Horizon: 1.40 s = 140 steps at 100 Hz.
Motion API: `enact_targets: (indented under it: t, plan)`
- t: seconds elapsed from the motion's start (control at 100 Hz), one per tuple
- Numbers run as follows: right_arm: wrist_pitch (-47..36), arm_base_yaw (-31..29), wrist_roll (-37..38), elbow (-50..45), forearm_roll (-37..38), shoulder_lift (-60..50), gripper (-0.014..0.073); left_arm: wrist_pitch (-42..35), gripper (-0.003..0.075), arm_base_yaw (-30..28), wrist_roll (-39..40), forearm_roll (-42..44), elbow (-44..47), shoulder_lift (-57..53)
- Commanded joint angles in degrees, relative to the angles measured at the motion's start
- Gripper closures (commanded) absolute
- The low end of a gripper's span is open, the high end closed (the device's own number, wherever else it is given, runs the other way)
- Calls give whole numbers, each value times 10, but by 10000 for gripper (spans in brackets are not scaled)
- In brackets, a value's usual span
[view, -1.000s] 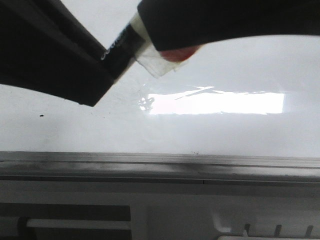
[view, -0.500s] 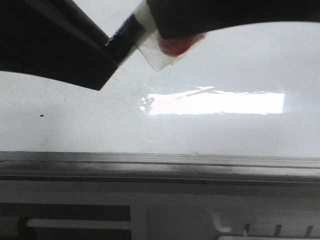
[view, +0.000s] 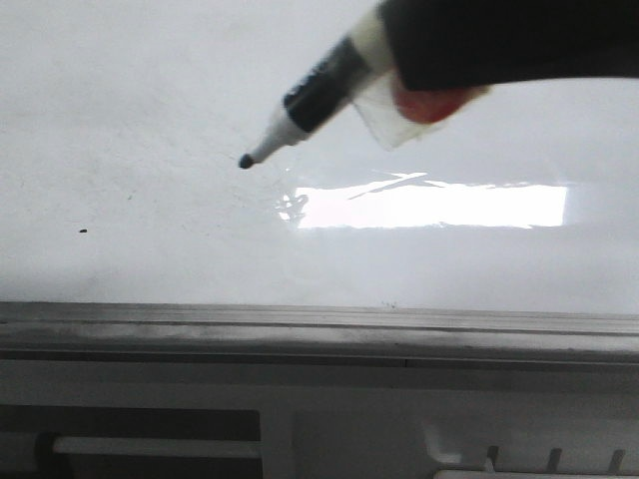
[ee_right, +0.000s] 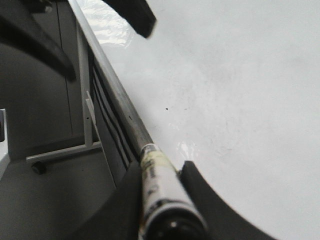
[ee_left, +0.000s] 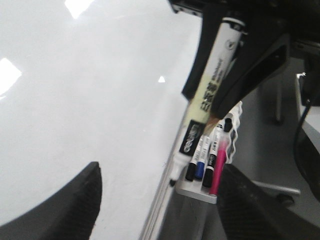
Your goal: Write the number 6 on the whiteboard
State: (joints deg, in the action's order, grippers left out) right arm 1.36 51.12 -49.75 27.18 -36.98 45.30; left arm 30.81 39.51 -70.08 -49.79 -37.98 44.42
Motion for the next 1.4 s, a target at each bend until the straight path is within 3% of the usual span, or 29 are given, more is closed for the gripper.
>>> enact_targets:
  t: [0.0, 0.17, 0.36, 0.47, 0.6, 0.76, 1.19, 1.39]
  plan:
    - [-65, -4, -3, -7, -6, -37, 645, -40, 339, -27, 38, -16, 14, -55]
    - [-135, -10, -35, -22, -6, -67, 646, -128, 482, -94, 101, -25, 100, -152]
    - [-158, -90, -71, -19, -6, -56, 647, -162, 738, -131, 107, -76, 157, -198]
    - [-153, -143, -71, -14, -7, -49, 647, -156, 739, -132, 107, -84, 158, -200]
    - [-91, -196, -71, -3, -9, -35, 647, -156, 739, -132, 107, -87, 158, -200]
    - [-88, -230, -71, 6, -30, -7, 647, -156, 739, -132, 107, -87, 158, -200]
    - [-109, -238, -71, 6, -73, 54, 647, -153, 739, -132, 107, -90, 158, -200]
    - [-7, -238, -71, 6, -78, 81, 648, -153, 739, -132, 107, -90, 158, -200]
